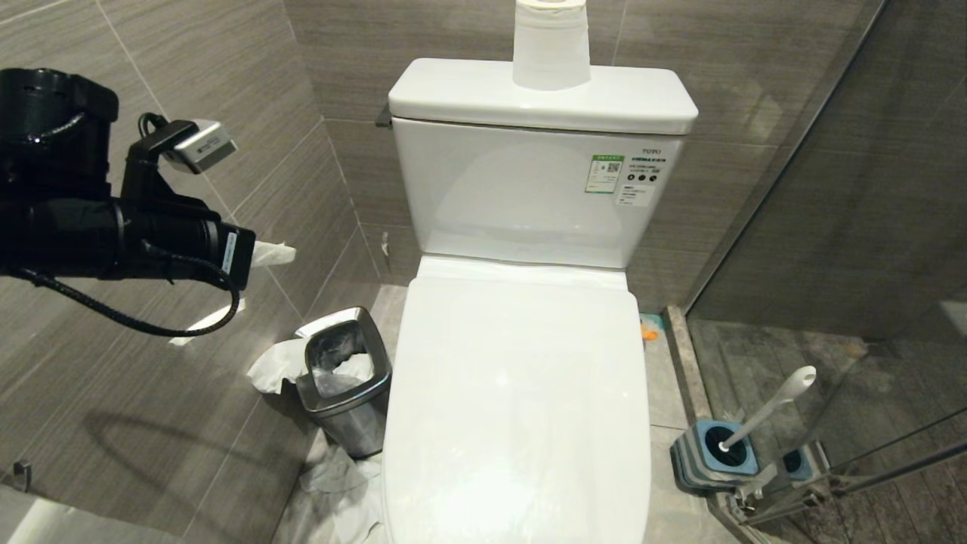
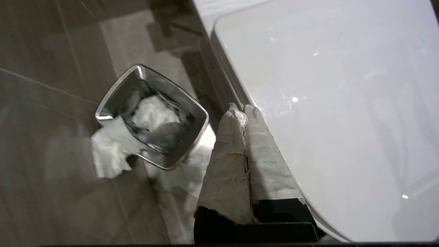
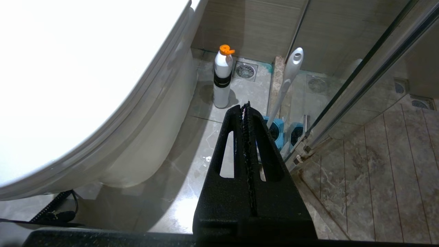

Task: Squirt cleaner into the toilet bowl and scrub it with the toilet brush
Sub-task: Use the left hand to lift the toilet lid slightly

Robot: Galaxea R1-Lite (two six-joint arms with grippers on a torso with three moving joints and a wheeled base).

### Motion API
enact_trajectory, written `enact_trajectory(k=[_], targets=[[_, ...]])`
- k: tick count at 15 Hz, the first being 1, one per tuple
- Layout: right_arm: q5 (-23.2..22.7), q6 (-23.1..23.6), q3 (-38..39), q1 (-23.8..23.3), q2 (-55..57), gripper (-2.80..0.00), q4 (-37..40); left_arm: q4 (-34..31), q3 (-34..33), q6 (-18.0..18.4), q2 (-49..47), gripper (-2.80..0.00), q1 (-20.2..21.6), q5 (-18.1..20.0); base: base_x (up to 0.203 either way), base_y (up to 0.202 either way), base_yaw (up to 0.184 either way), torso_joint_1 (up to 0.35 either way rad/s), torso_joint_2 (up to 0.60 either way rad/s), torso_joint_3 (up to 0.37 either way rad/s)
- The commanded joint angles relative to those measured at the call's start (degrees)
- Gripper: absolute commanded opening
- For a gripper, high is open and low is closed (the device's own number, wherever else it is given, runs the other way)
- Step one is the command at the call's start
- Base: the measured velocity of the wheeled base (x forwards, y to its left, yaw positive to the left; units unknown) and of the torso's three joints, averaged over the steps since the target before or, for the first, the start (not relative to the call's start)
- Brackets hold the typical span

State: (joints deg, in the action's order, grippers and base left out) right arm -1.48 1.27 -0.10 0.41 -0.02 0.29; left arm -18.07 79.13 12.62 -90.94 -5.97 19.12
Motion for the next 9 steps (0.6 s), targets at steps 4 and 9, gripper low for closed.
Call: enact_trajectory(k=[4, 9], targets=[[-0.02, 0.05, 0.01, 0.02, 0.02, -2.80, 0.06, -6.80, 7.04, -7.73, -9.27, -2.80, -0.16, 5.99, 0.000, 0.000, 0.000, 0.000, 0.00, 0.000], [-0.02, 0.05, 0.01, 0.02, 0.02, -2.80, 0.06, -10.31, 8.44, -15.00, -14.86, -2.80, 0.97, 24.01, 0.000, 0.000, 0.000, 0.000, 0.00, 0.000]])
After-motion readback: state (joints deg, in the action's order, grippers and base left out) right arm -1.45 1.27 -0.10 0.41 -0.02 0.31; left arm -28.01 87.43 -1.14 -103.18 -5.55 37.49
